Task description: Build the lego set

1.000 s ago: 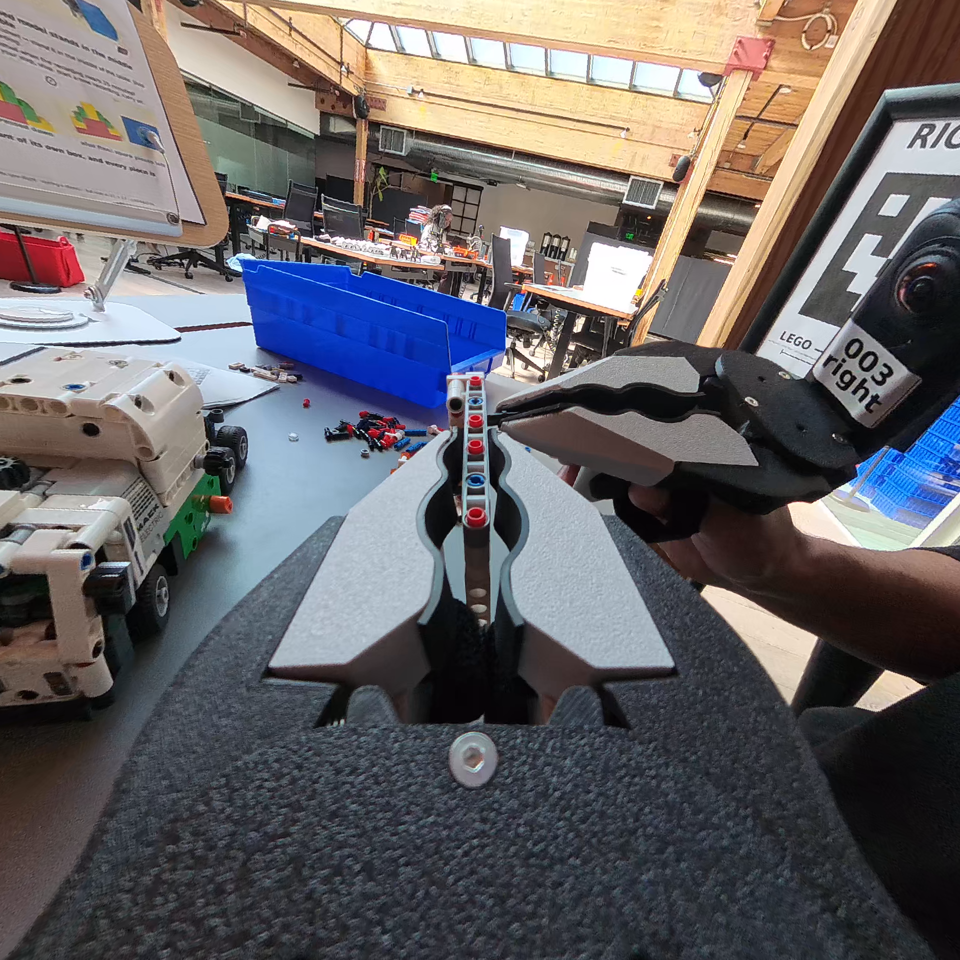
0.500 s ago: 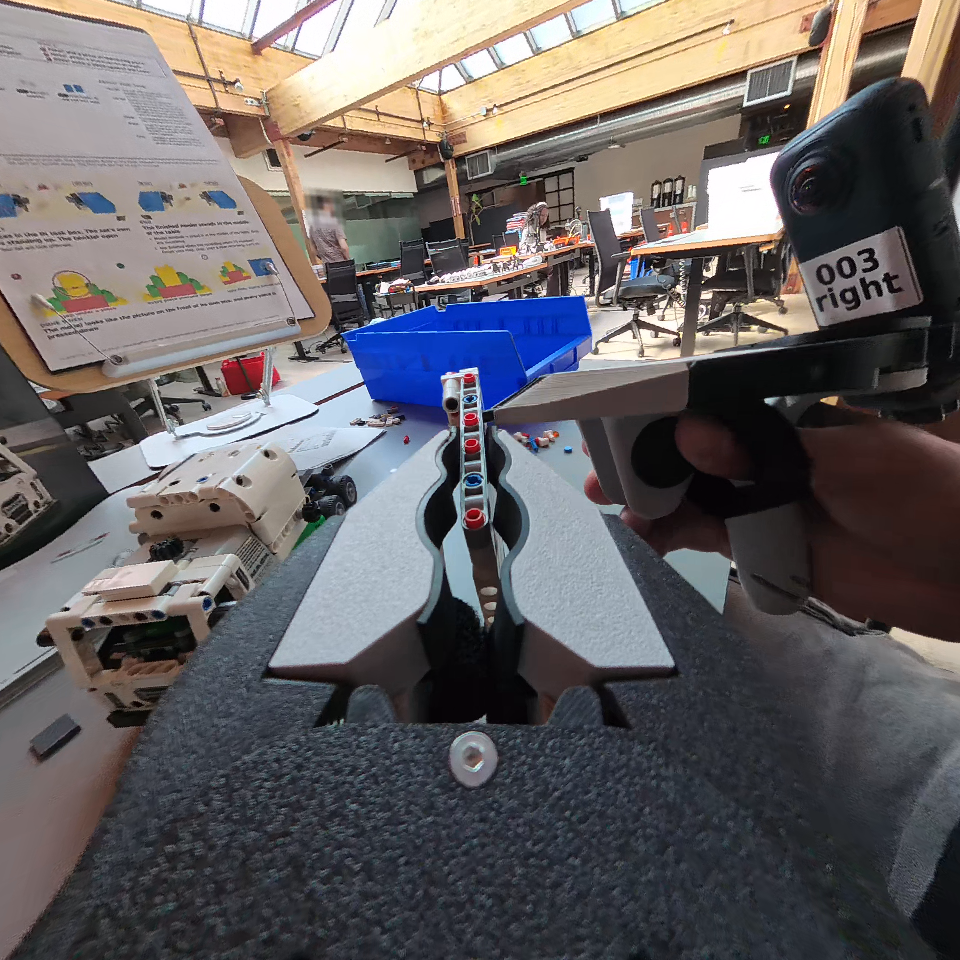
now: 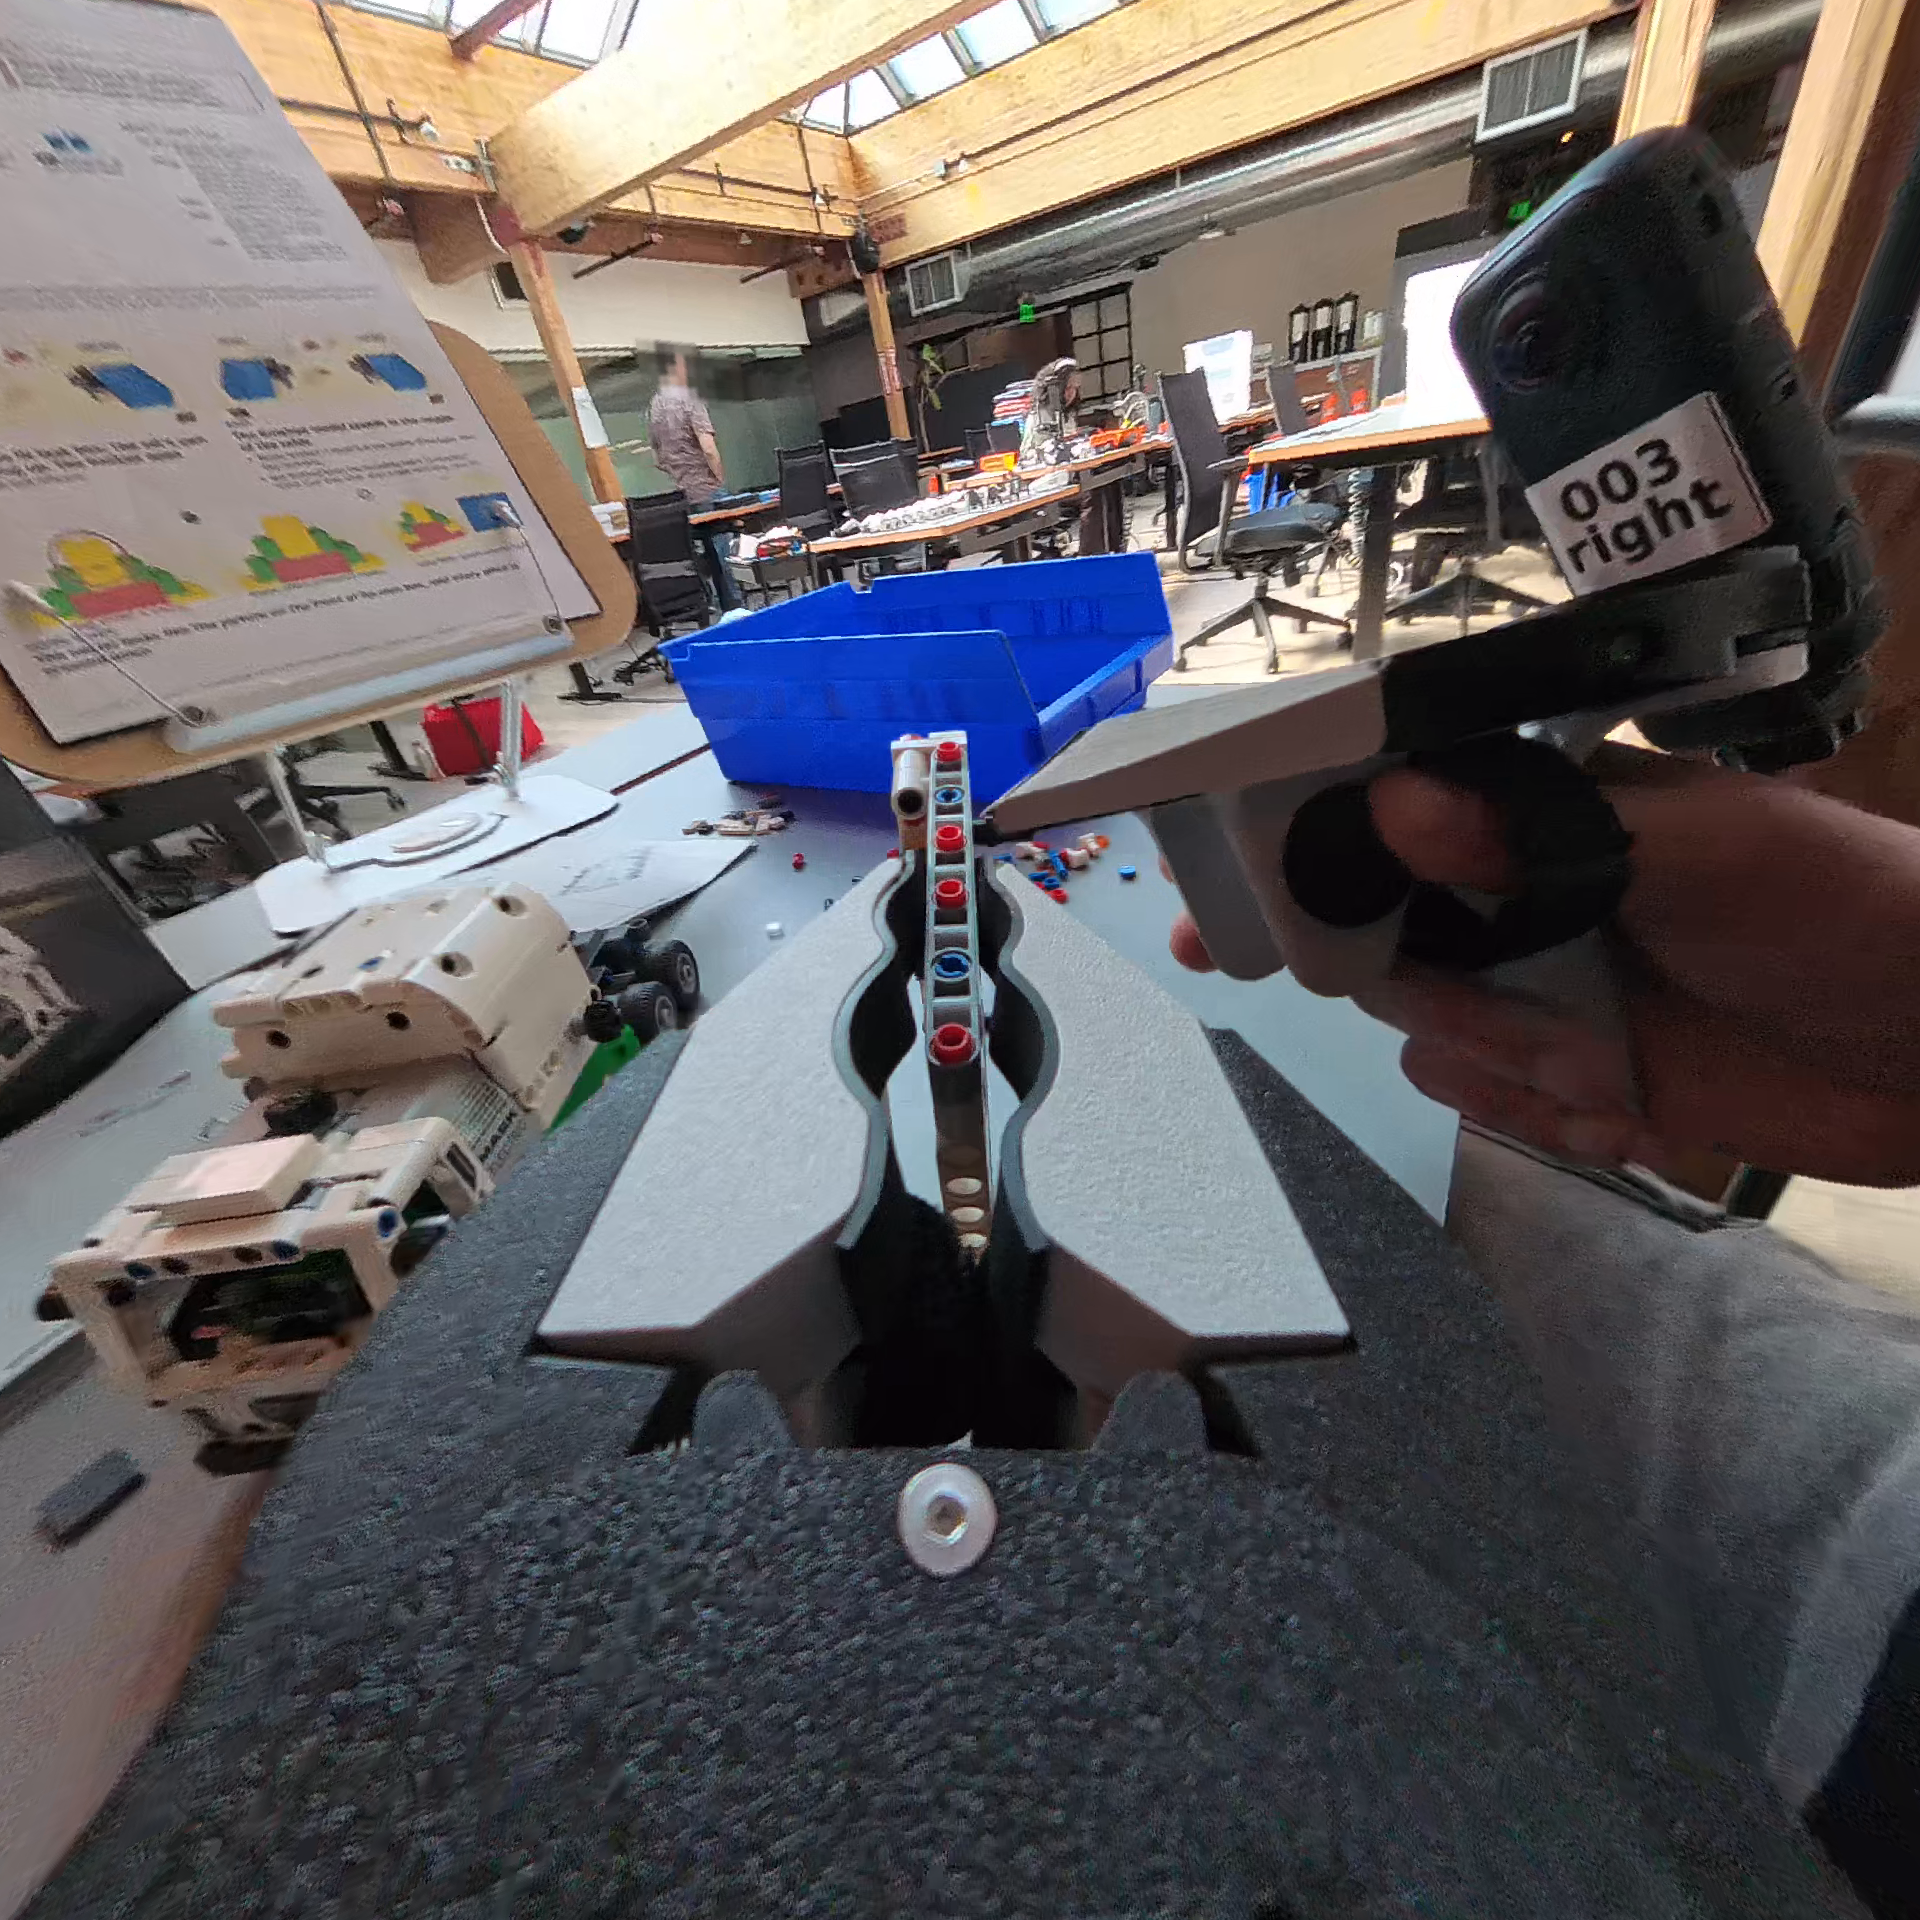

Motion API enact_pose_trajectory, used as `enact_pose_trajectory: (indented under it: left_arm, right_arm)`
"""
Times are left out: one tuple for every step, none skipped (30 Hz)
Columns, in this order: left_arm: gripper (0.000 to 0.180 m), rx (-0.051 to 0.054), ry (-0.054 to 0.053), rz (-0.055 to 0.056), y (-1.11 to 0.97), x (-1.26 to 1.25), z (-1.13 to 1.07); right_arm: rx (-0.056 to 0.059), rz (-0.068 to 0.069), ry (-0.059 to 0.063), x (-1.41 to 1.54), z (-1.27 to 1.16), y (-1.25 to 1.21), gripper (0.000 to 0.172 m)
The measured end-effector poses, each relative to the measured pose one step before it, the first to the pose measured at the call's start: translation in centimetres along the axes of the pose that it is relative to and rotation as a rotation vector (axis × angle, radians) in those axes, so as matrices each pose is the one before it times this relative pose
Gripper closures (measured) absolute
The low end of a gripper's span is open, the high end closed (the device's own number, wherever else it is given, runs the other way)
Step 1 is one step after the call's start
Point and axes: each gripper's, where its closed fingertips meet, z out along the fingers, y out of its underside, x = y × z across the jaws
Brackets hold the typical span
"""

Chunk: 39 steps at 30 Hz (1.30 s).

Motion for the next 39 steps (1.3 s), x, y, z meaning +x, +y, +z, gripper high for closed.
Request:
enact_pose_trajectory:
  left_arm:
    - [0.174,0.0011,0.0245,-0.0418,0.084,-0.062,-0.001]
    - [0.175,0.0018,0.0168,-0.0293,0.047,-0.099,-0.054]
    - [0.174,0.0135,0.025,-0.027,-0.157,0.078,-0.147]
    - [0.175,0.0122,0.0427,-0.0248,-0.132,0.404,-0.117]
    - [0.174,0.0014,0.0474,-0.0231,0.038,0.542,-0.052]
    - [0.174,0.0063,0.0456,-0.0175,-0.038,0.591,-0.033]
    - [0.175,0.0039,0.0565,-0.0145,-0.017,0.763,0.012]
    - [0.174,-0.0042,0.0468,-0.0162,0.091,0.611,0.079]
    - [0.174,-0.0023,0.0374,-0.0114,0.084,0.498,0.093]
    - [0.175,-0.0042,0.0392,-0.0092,0.09,0.543,0.105]
    - [0.174,-0.0064,0.0243,-0.0035,0.124,0.385,0.118]
    - [0.174,-0.0122,0.0128,0.0059,0.209,0.266,0.147]
    - [0.174,-0.014,0.0055,0.0108,0.211,0.199,0.145]
    - [0.174,-0.0117,-0.0011,0.0126,0.192,0.119,0.132]
    - [0.174,-0.0122,-0.0039,0.0102,0.175,0.052,0.103]
    - [0.174,-0.0095,-0.0076,0.0073,0.136,-0.04,0.057]
    - [0.174,-0.0036,-0.0028,0.0032,0.057,-0.015,0.013]
    - [0.174,0.0002,0.0026,-0.0011,-0.002,0.016,0.004]
    - [0.174,-0.0018,0.0022,-0.0014,0.025,0.008,0.012]
    - [0.174,-0.0036,0.0011,0.0008,0.048,0.017,0.045]
    - [0.174,-0.0039,0.0008,0.0024,0.06,0.029,0.041]
    - [0.174,-0.0049,0.0023,0.0027,0.063,0.063,0.046]
    - [0.174,-0.0041,0.0008,0.0033,0.061,0.044,0.045]
    - [0.174,-0.0029,0.0014,0.003,0.036,0.045,0.032]
    - [0.174,-0.0036,0.0037,0.0022,0.054,0.077,0.036]
    - [0.174,-0.0036,0.0005,0.0026,0.055,0.023,0.043]
    - [0.174,-0.0023,-0.0015,0.0013,0.029,-0.006,0.017]
    - [0.174,0.0018,0.0008,-0.0028,-0.021,-0.021,-0.018]
    - [0.174,0.0068,0.001,-0.0066,-0.092,-0.063,-0.07]
    - [0.174,0.0077,0.0009,-0.0074,-0.104,-0.076,-0.091]
    - [0.174,0.0049,0.0004,-0.0053,-0.071,-0.059,-0.064]
    - [0.174,-0.0014,-0.0006,0.0,0.02,-0.016,-0.016]
    - [0.174,-0.0065,-0.0004,0.0056,0.094,0.048,0.046]
    - [0.174,-0.0055,-0.0008,0.0084,0.076,0.074,0.07]
    - [0.174,-0.0038,0.0011,0.0075,0.053,0.096,0.047]
    - [0.174,-0.0031,0.0014,0.0041,0.046,0.06,0.037]
    - [0.174,-0.0025,-0.0001,0.0014,0.031,0.013,0.03]
    - [0.174,-0.0018,0.0001,0.0014,0.032,0.015,0.021]
    - [0.174,-0.0011,-0.0002,0.0017,0.013,0.014,0.004]
  right_arm:
    - [-0.0167,-0.0319,-0.0146,-0.111,-0.252,-0.2,0.163]
    - [-0.0155,-0.0818,-0.0146,-0.154,-0.424,-0.395,0.156]
    - [-0.0294,-0.0949,-0.0104,-0.076,-0.506,-0.448,0.152]
    - [-0.0251,-0.1,-0.0366,-0.353,-0.501,-0.646,0.144]
    - [-0.029,-0.1086,-0.0364,-0.248,-0.458,-0.543,0.134]
    - [-0.0589,-0.1004,0.0128,0.591,-0.339,0.058,0.128]
    - [-0.0554,-0.0912,-0.0247,0.131,-0.183,0.29,0.124]
    - [-0.0368,-0.057,-0.0506,-0.168,-0.097,0.204,0.12]
    - [-0.0106,-0.0262,-0.0916,-0.788,-0.079,0.085,0.118]
    - [-0.0142,0.0003,-0.0909,-0.737,0.054,0.284,0.118]
    - [-0.0301,0.0109,-0.0544,-0.165,0.179,0.486,0.12]
    - [-0.0181,0.0057,-0.0617,-0.416,0.169,0.346,0.125]
    - [-0.0093,0.0038,-0.0553,-0.441,0.179,0.224,0.133]
    - [-0.0164,-0.0049,-0.03,-0.173,0.168,0.272,0.141]
    - [-0.0159,-0.0111,-0.0352,-0.42,0.173,0.261,0.145]
    - [-0.024,-0.0114,-0.0212,-0.281,0.158,0.322,0.147]
    - [-0.0148,-0.0109,0.0005,0.032,0.019,0.133,0.147]
    - [-0.0037,-0.01,-0.0087,-0.144,-0.042,-0.022,0.146]
    - [-0.0097,-0.0096,-0.0006,-0.034,-0.063,0.04,0.146]
    - [-0.0111,-0.0077,0.0027,0.056,-0.032,0.082,0.145]
    - [-0.0132,-0.0004,-0.007,-0.051,0.056,0.141,0.142]
    - [-0.0174,0.0051,-0.014,-0.175,0.076,0.217,0.14]
    - [-0.0086,0.0027,-0.0112,-0.096,0.007,0.085,0.14]
    - [-0.0033,0.0065,-0.0083,-0.05,-0.016,0.07,0.139]
    - [-0.0052,0.0048,-0.0145,-0.129,-0.049,0.082,0.139]
    - [-0.0067,0.0036,-0.0124,-0.092,-0.047,0.095,0.139]
    - [-0.0044,0.0059,-0.014,-0.106,-0.009,0.075,0.137]
    - [0.0003,0.0124,-0.0305,-0.342,-0.062,-0.049,0.13]
    - [0.0071,0.0234,-0.0221,-0.116,-0.145,-0.222,0.13]
    - [0.013,0.0222,-0.0008,0.299,-0.198,-0.278,0.13]
    - [0.0059,0.0136,-0.0086,0.137,-0.126,-0.008,0.13]
    - [-0.0136,0.0044,-0.004,0.061,0.006,0.327,0.129]
    - [-0.0229,-0.0064,0.0061,0.098,0.127,0.407,0.129]
    - [-0.0193,-0.0111,0.0061,0.03,0.144,0.251,0.13]
    - [-0.0088,-0.0052,-0.0001,-0.084,0.124,0.053,0.13]
    - [-0.0117,-0.0048,0.0051,0.051,0.093,0.086,0.134]
    - [-0.0112,-0.007,0.0111,0.143,0.064,0.12,0.136]
    - [-0.0051,-0.0085,0.0154,0.217,0.012,0.046,0.142]
    - [-0.0013,-0.0092,0.001,-0.009,0.008,0.024,0.142]
